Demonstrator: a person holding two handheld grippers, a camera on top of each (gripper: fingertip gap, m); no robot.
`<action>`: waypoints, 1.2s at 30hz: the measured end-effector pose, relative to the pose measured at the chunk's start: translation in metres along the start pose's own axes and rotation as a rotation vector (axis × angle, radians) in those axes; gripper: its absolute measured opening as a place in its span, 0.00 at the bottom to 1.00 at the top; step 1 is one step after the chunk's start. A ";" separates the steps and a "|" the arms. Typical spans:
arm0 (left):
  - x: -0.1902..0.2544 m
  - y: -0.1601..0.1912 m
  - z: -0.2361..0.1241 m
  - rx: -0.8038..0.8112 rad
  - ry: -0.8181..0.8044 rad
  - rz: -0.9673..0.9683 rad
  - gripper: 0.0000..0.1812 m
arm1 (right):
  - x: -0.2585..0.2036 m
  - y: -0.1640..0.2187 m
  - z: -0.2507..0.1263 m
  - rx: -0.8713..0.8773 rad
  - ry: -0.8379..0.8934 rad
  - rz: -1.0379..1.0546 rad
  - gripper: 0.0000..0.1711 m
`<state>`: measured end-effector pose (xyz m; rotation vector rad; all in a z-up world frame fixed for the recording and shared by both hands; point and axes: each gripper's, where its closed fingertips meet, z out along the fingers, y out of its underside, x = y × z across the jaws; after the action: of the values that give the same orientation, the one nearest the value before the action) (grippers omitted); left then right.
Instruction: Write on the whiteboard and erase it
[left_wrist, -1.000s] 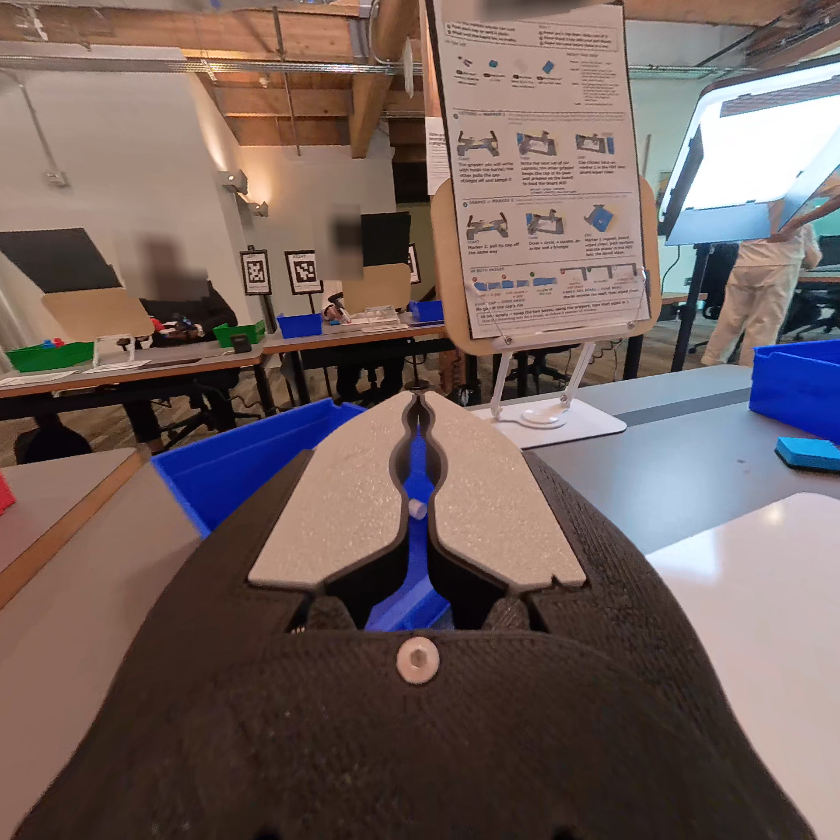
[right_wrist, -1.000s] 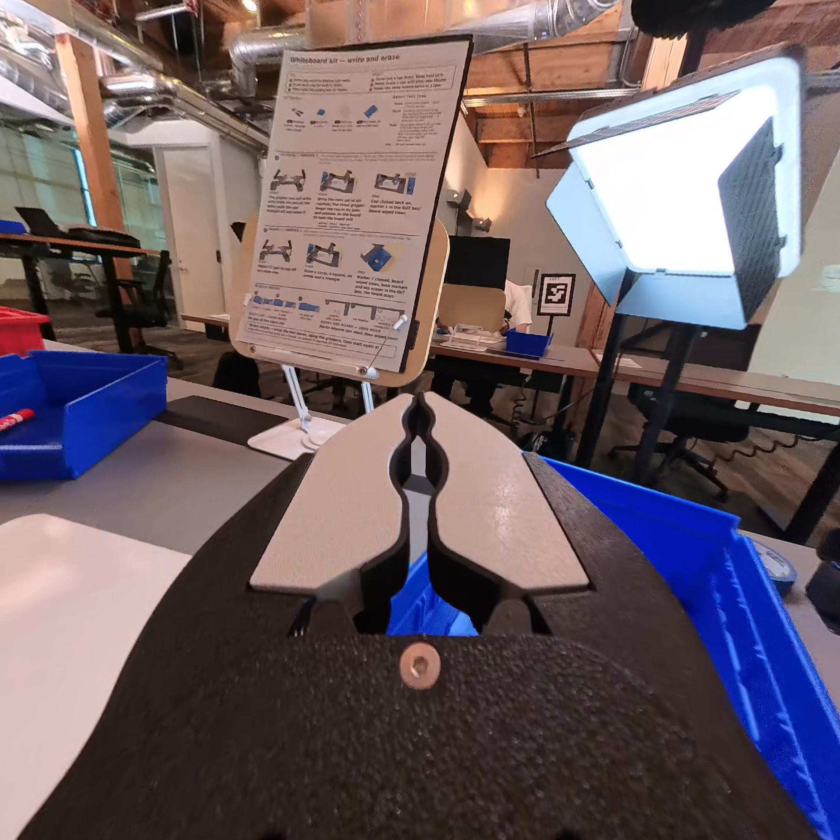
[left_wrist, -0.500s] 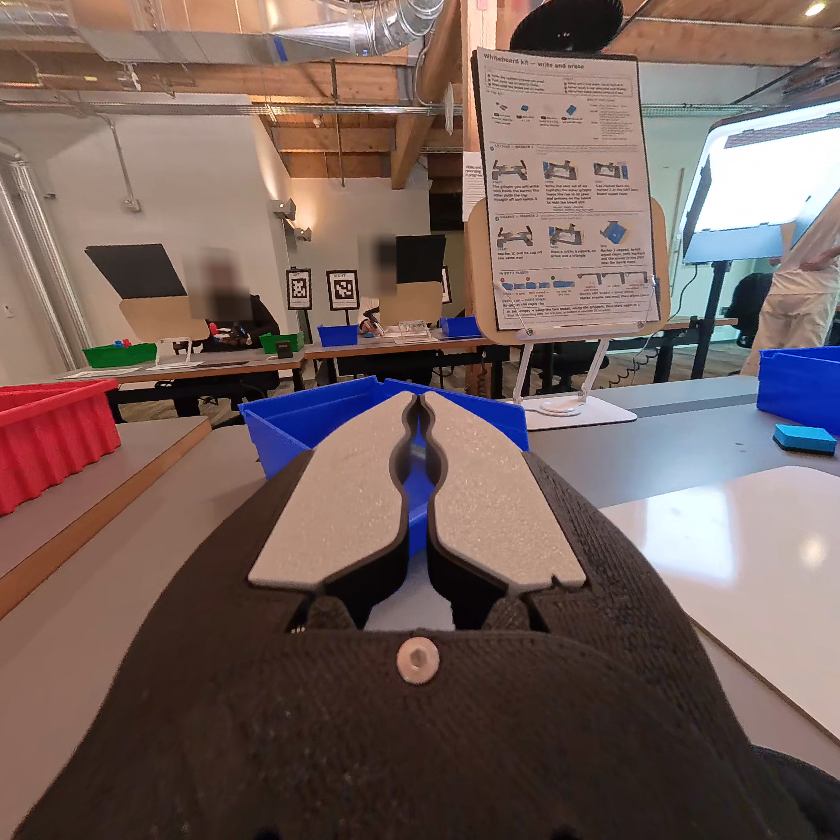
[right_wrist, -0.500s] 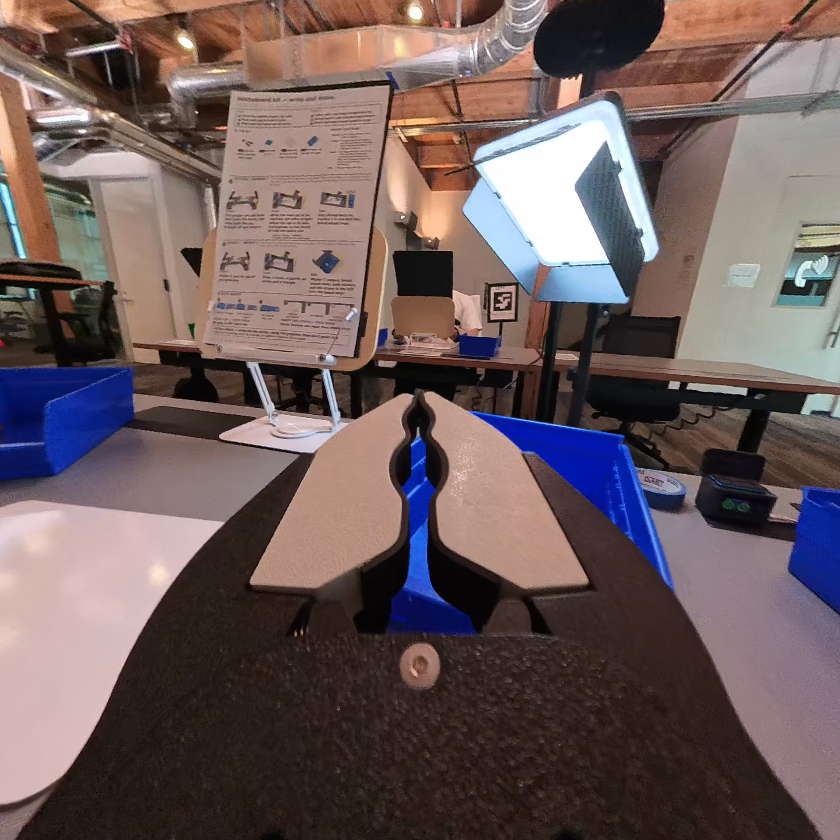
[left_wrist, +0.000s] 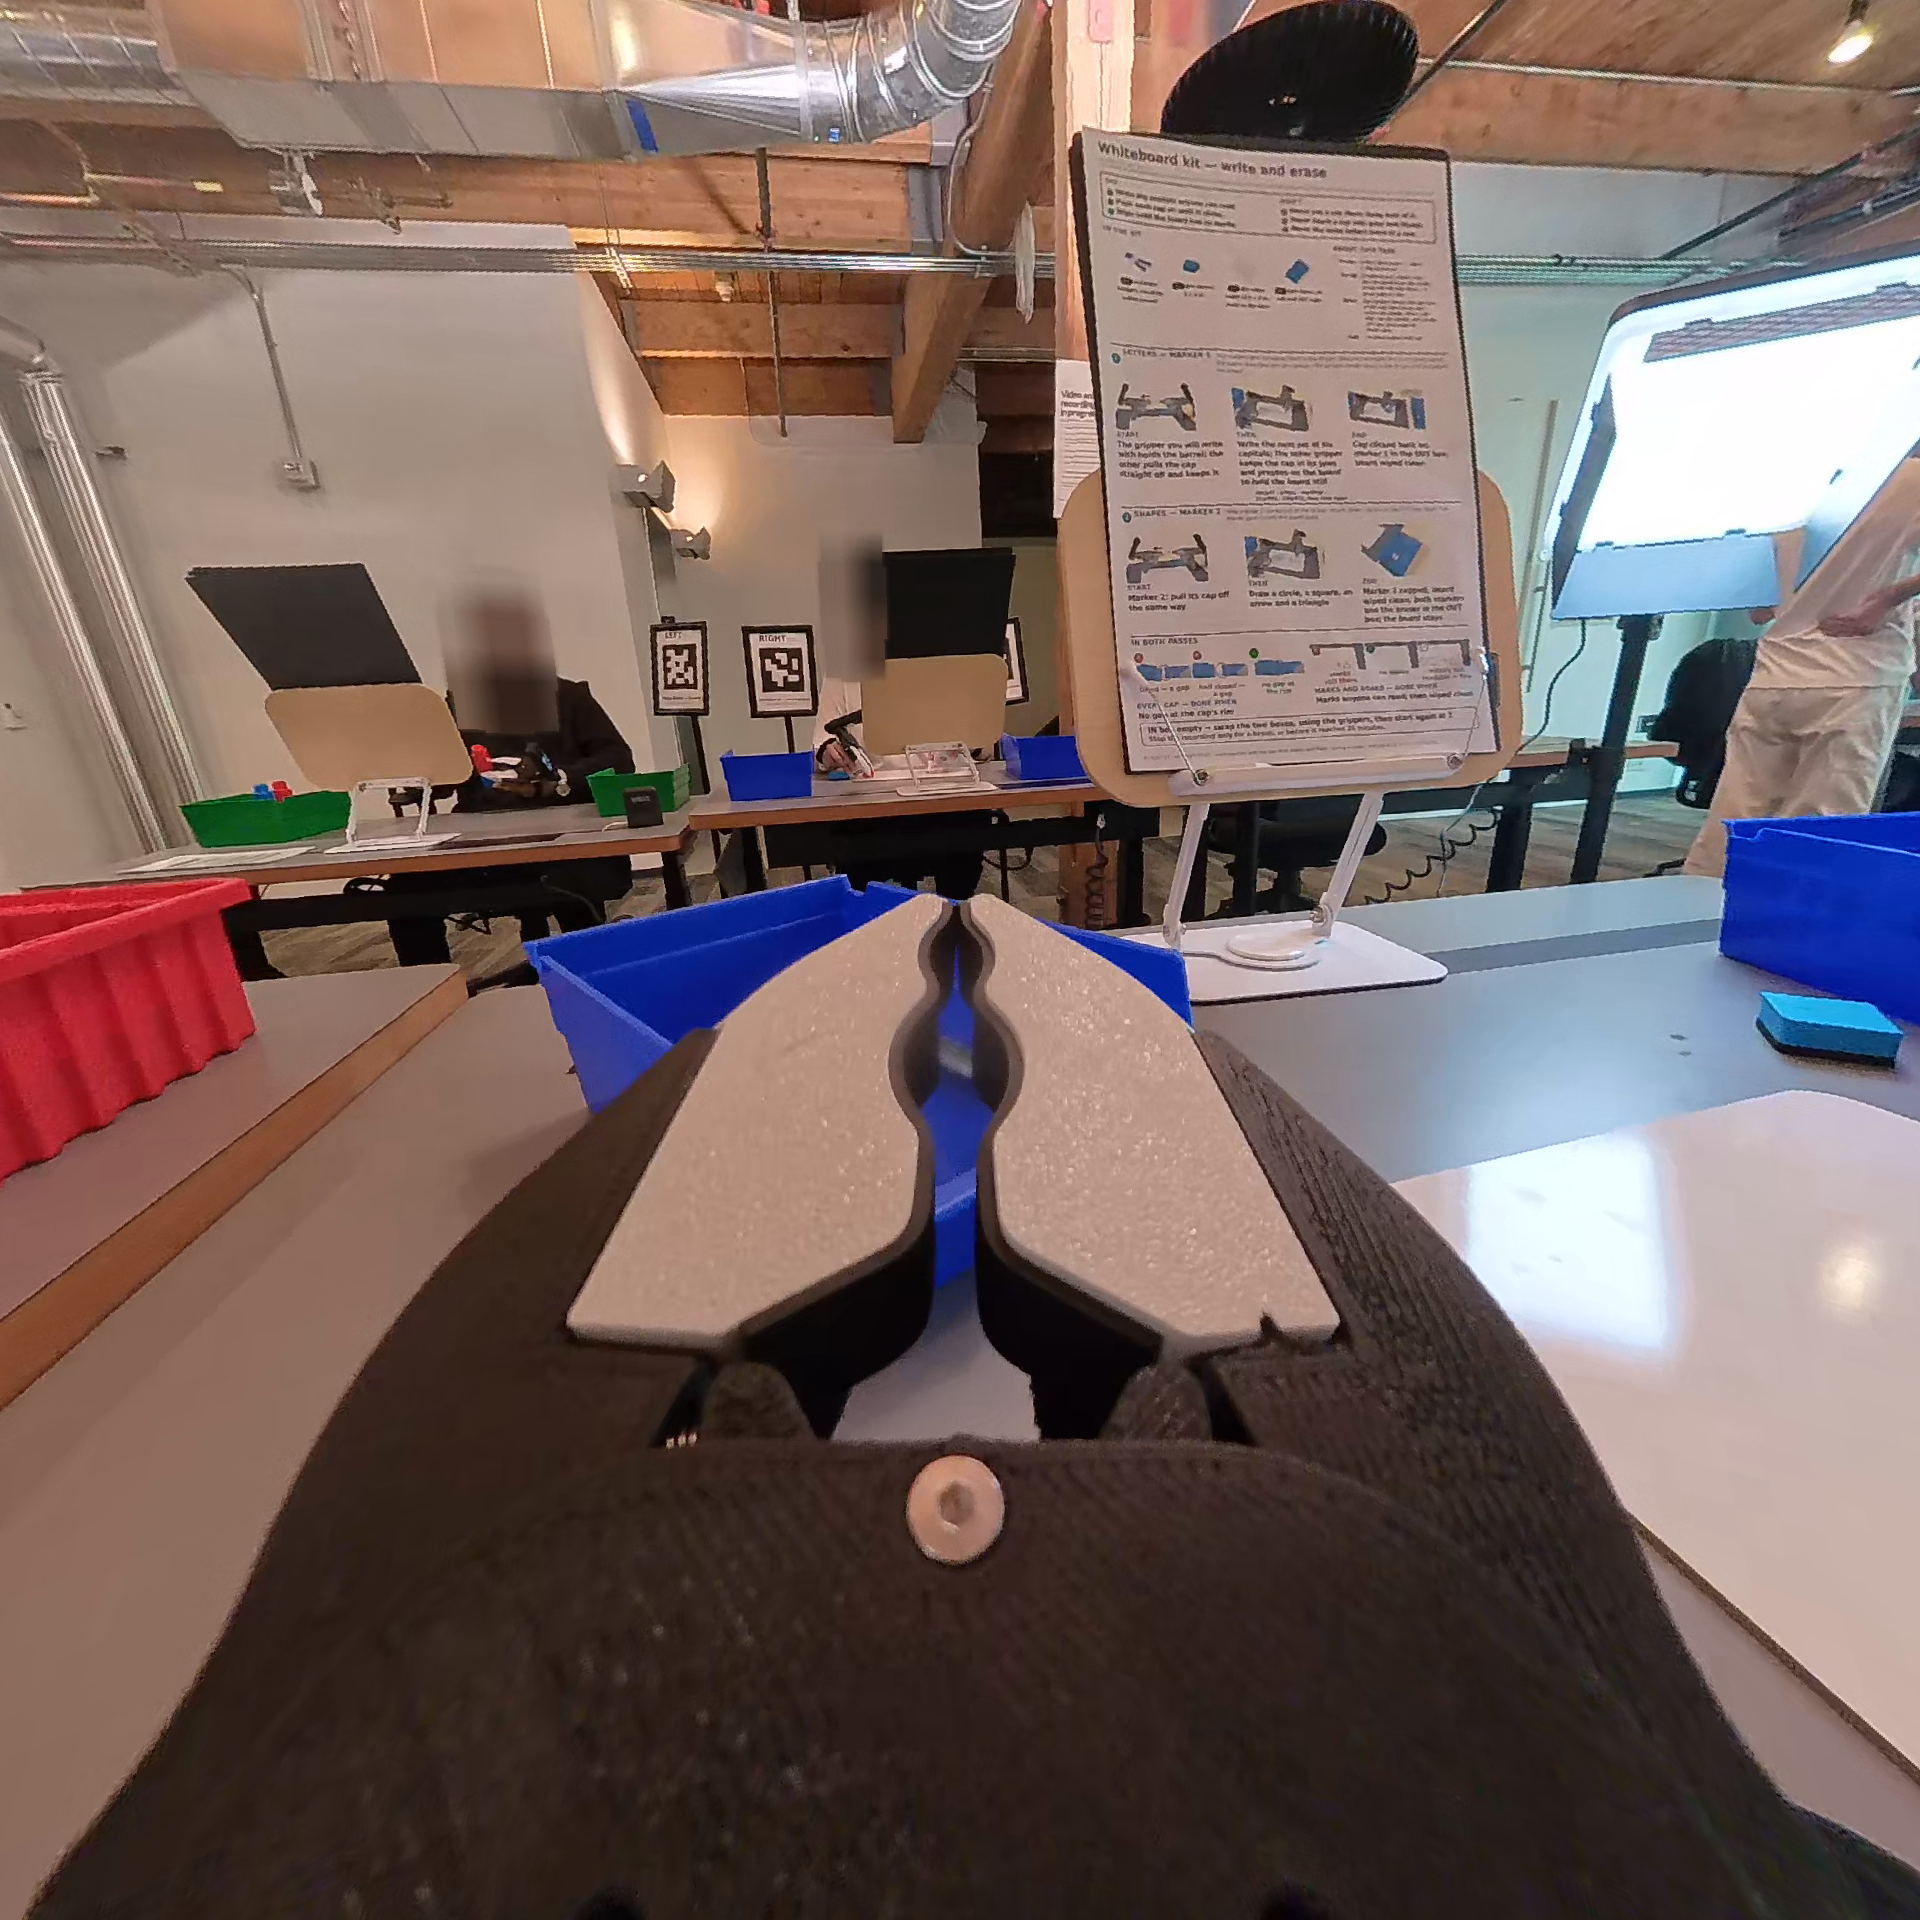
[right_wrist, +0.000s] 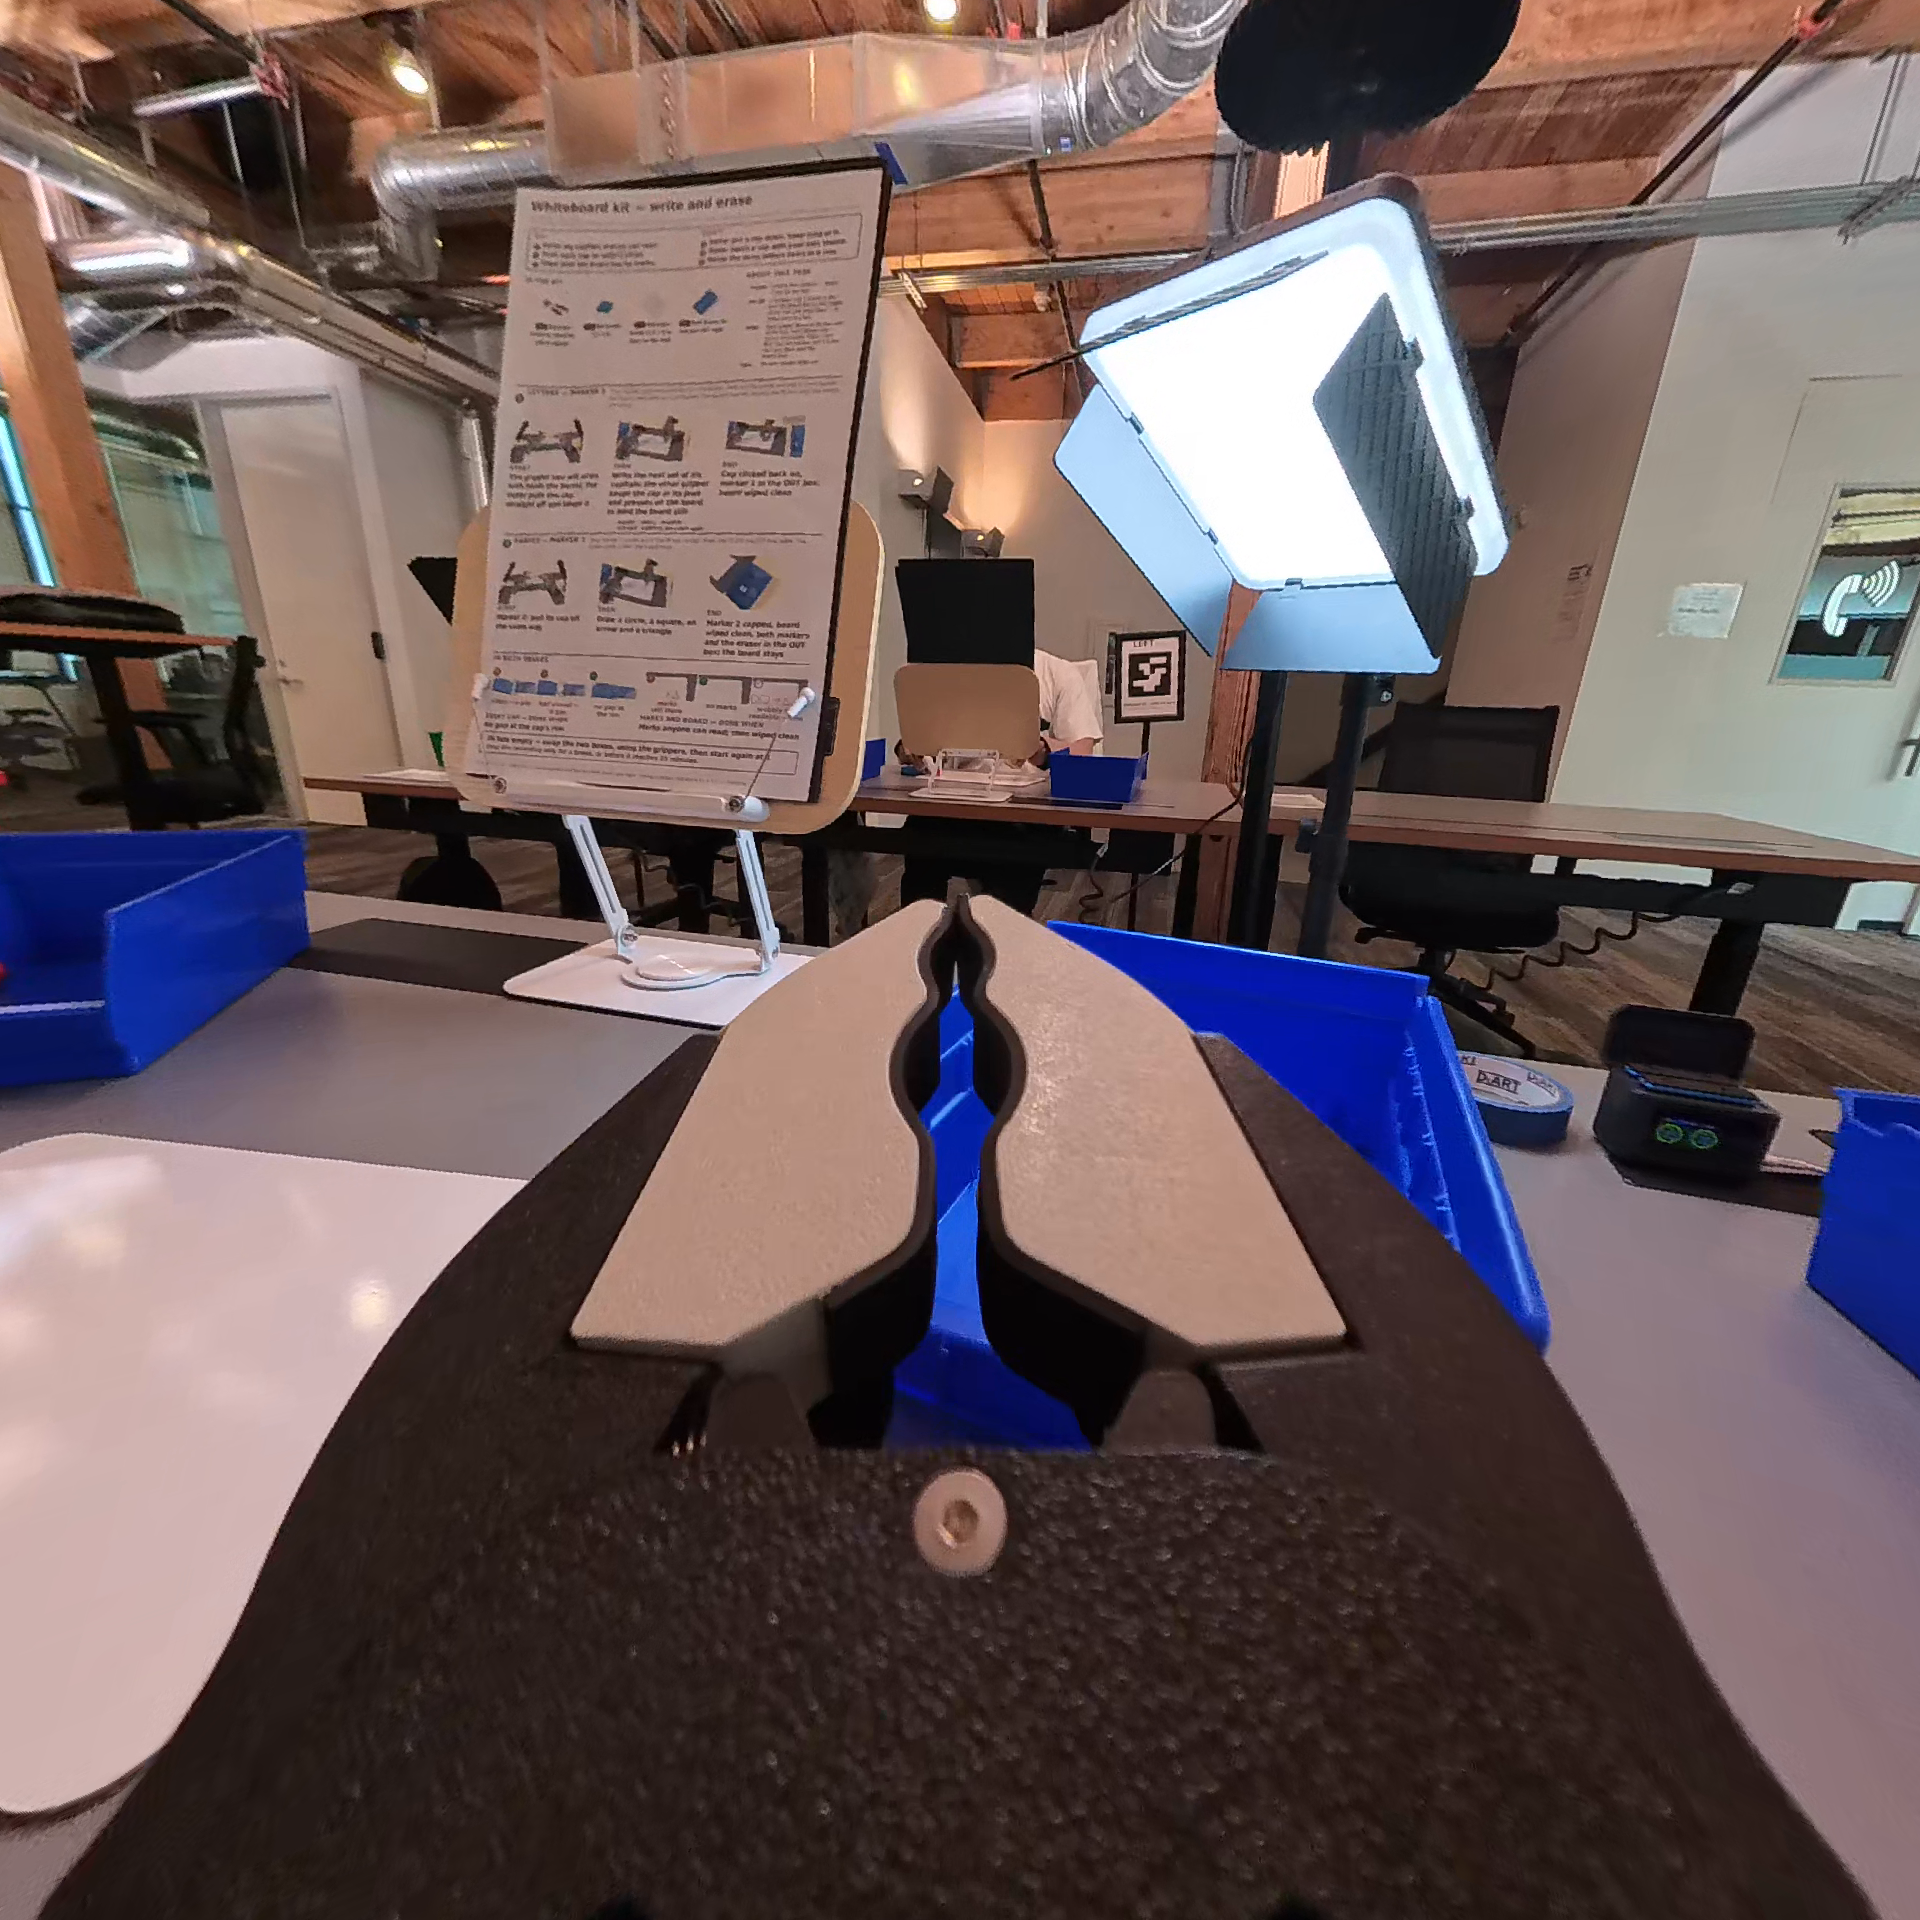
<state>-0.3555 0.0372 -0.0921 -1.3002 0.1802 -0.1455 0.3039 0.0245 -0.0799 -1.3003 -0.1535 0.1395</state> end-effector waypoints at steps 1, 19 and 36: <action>0.002 -0.002 0.003 -0.003 0.005 0.013 0.00 | -0.002 -0.001 0.002 -0.004 -0.008 -0.004 0.00; 0.140 0.022 0.177 -0.228 0.262 0.129 0.00 | -0.140 0.033 0.185 -0.224 -0.287 -0.101 0.00; 0.174 0.049 0.156 -0.218 0.480 0.180 0.08 | -0.168 0.081 0.168 -0.261 -0.450 -0.175 0.10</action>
<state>-0.1521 0.1609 -0.1082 -1.4411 0.7369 -0.2890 0.1056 0.1733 -0.1203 -1.4917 -0.6868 0.2681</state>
